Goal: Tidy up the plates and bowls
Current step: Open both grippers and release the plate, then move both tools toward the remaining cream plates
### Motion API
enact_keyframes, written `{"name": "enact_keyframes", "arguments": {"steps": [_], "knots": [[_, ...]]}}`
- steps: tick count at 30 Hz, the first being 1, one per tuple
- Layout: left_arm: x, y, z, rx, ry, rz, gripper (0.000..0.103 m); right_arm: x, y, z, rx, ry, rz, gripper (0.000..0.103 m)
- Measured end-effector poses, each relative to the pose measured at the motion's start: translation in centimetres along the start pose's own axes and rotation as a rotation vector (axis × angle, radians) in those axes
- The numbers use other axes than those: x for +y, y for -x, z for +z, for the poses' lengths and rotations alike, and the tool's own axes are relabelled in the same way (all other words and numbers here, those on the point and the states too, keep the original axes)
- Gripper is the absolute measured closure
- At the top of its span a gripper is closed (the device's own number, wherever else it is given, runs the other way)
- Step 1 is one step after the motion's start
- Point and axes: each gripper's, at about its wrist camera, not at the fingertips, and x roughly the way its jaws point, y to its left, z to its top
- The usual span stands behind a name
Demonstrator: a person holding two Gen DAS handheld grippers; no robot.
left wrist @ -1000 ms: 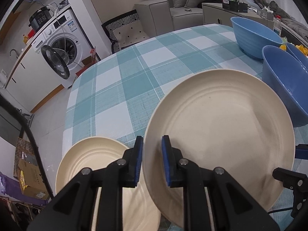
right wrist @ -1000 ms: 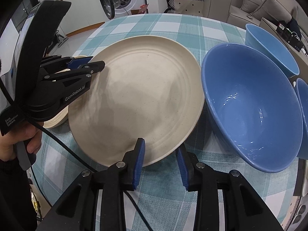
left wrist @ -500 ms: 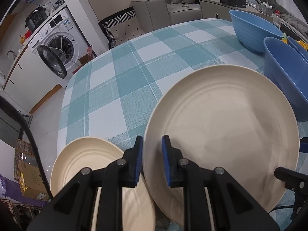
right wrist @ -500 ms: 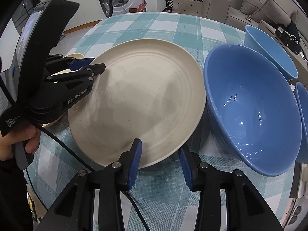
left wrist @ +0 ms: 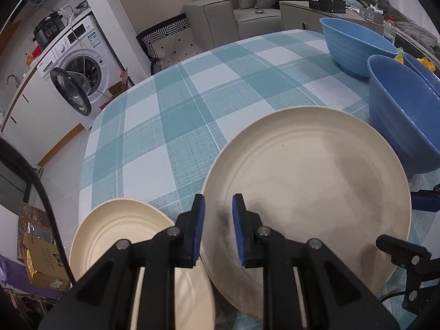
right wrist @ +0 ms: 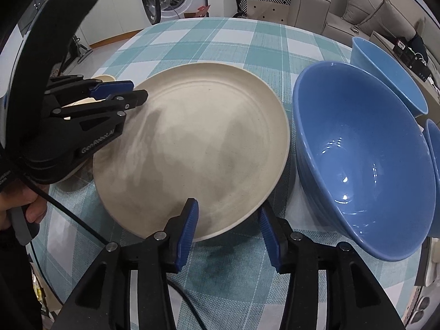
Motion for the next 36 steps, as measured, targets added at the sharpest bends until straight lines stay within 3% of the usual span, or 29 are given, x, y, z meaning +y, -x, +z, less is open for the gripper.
{"name": "enact_keyframes", "arguments": {"steps": [11, 14, 15, 16, 31, 32, 33, 34, 36], "knots": [[1.2, 0.8, -0.8, 0.002, 0.049, -0.002, 0.081, -0.6, -0.5, -0.1, -0.008, -0.004, 0.041, 0.052], [1.8, 1.4, -1.2, -0.006, 0.077, -0.011, 0.068, -0.8, 0.2, -0.1, -0.024, -0.011, 0.072, 0.036], [2.0, 1.6, -1.4, -0.009, 0.088, -0.006, 0.057, -0.8, 0.6, -0.2, -0.037, -0.019, 0.080, 0.030], [2.3, 2.0, -1.5, -0.012, 0.100, 0.002, 0.054, -0.9, 0.9, -0.2, -0.046, -0.025, 0.086, 0.029], [7.0, 8.7, -5.0, -0.107, 0.306, -0.032, 0.050, 0.0, 6.0, -0.1, -0.167, -0.005, 0.183, 0.004], [7.3, 9.0, -5.2, -0.112, 0.319, -0.030, 0.048, 0.1, 6.3, 0.0, -0.176, 0.003, 0.188, 0.000], [7.6, 9.5, -5.4, -0.121, 0.333, -0.025, 0.038, 0.3, 6.6, 0.2, -0.190, 0.012, 0.192, 0.000], [7.8, 10.0, -5.7, -0.136, 0.347, -0.011, 0.020, 0.4, 6.8, 0.4, -0.202, 0.019, 0.192, 0.000], [8.4, 11.2, -6.2, -0.181, 0.370, 0.022, 0.003, 0.7, 7.3, 0.9, -0.222, 0.030, 0.198, 0.000]]}}
